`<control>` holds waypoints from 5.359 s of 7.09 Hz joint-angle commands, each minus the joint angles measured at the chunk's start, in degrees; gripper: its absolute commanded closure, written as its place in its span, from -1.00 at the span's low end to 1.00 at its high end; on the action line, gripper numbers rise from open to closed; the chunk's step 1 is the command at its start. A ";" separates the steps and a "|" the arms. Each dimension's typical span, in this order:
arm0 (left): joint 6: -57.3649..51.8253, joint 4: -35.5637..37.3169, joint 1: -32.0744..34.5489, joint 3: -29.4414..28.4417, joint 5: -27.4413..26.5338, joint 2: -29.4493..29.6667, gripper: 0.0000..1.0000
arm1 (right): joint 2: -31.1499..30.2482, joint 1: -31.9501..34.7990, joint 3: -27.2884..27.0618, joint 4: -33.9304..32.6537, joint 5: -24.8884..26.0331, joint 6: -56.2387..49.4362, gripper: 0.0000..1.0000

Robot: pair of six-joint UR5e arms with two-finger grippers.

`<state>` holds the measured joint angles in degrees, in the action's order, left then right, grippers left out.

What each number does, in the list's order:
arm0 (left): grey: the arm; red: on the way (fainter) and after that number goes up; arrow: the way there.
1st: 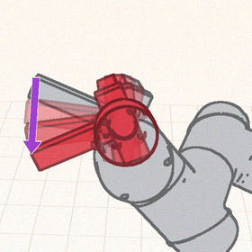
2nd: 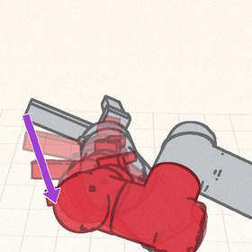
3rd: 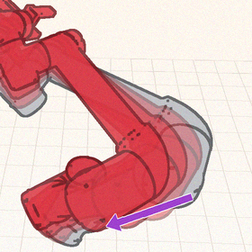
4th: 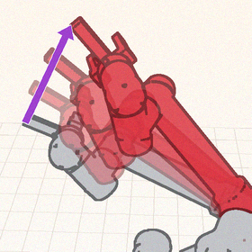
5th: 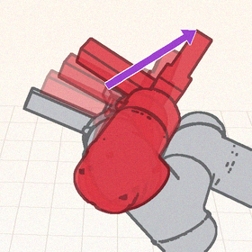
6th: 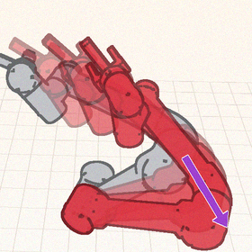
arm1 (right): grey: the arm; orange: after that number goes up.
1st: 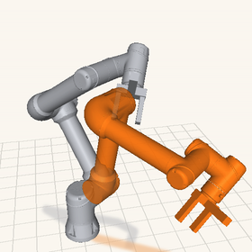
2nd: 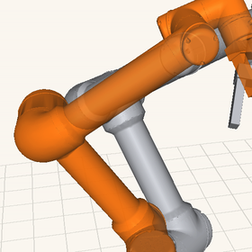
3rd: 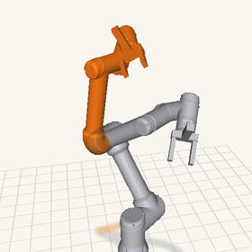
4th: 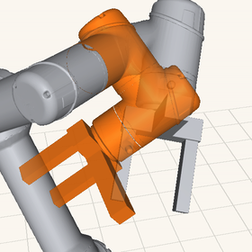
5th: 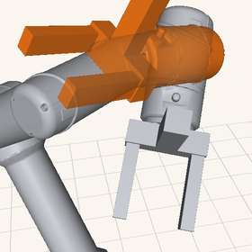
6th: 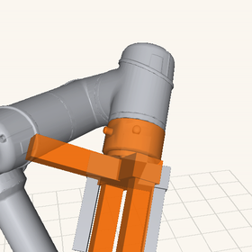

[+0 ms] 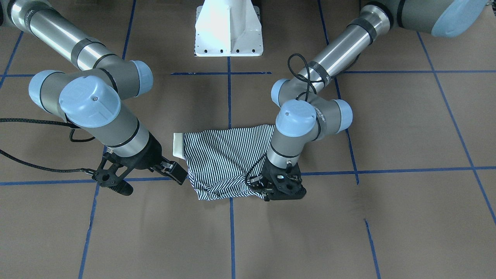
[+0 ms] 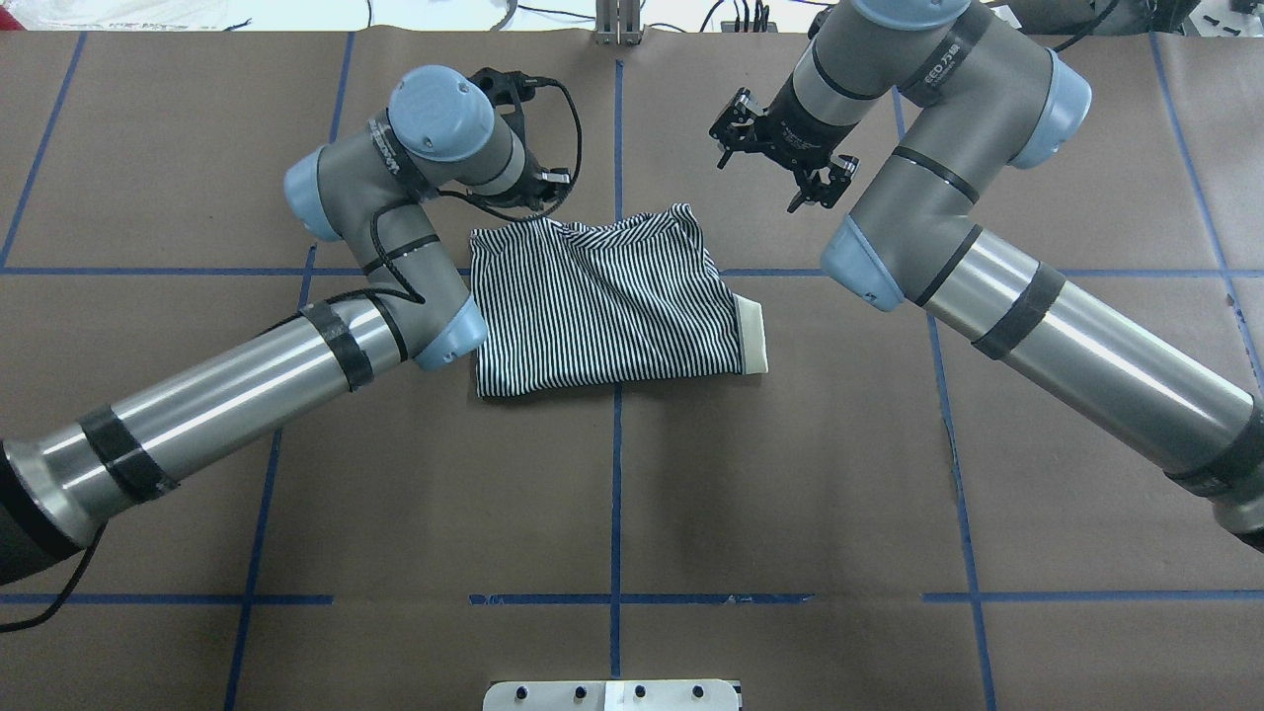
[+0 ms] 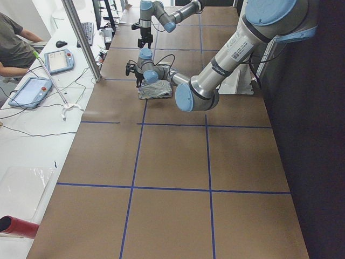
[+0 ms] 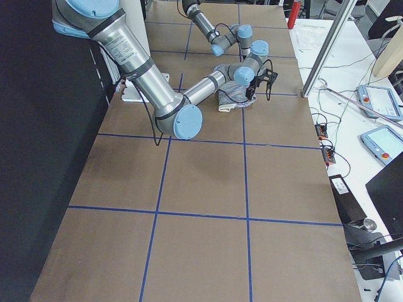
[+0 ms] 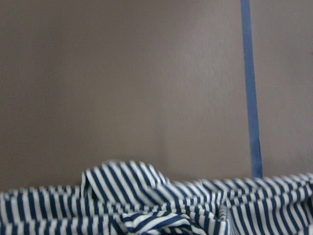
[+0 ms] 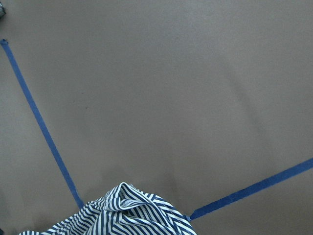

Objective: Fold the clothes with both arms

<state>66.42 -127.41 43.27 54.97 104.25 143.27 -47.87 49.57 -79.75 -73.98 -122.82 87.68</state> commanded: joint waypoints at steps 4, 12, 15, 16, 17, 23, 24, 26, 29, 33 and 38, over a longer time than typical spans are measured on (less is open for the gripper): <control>-3.23 4.36 4.63 14.82 6.63 -7.76 1.00 | -0.12 -5.35 -0.75 -0.02 6.52 0.56 -1.00; -9.78 7.52 0.91 10.53 1.66 -7.56 1.00 | -0.82 -5.54 -2.42 -0.11 6.19 0.65 -1.00; -14.21 7.61 6.20 9.97 2.09 -7.30 1.00 | -0.65 -6.33 -2.25 -0.11 6.45 0.74 -1.00; -14.21 8.39 6.82 12.16 5.14 -7.73 1.00 | -0.47 -9.29 -1.64 0.07 9.06 1.26 -1.00; -14.21 8.49 9.70 18.01 10.22 -11.57 1.00 | 0.40 -11.84 -1.63 -0.02 11.44 6.57 -0.34; -14.03 11.22 11.75 32.31 14.84 -21.10 1.00 | 12.61 -15.65 14.70 0.68 16.82 4.26 1.00; -13.86 11.22 11.75 32.74 14.84 -21.18 1.00 | 14.37 -15.47 17.59 0.77 16.82 4.25 1.00; -13.60 11.22 11.75 33.27 14.75 -21.54 1.00 | 14.38 -11.10 20.58 0.86 15.78 0.16 1.00; -13.24 13.94 11.75 37.31 14.49 -23.47 1.00 | 14.56 0.03 33.70 17.47 8.72 -0.31 1.00; -14.20 13.59 12.10 37.49 15.01 -24.95 1.00 | 8.80 7.00 21.63 7.22 -0.80 -10.99 1.00; -45.69 14.11 31.48 36.44 22.93 -38.65 1.00 | -19.66 26.95 -1.77 -1.41 -13.14 -47.89 1.00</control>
<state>29.94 -113.70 69.02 91.74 126.02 108.49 -60.36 71.94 -76.94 -74.16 -134.49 48.56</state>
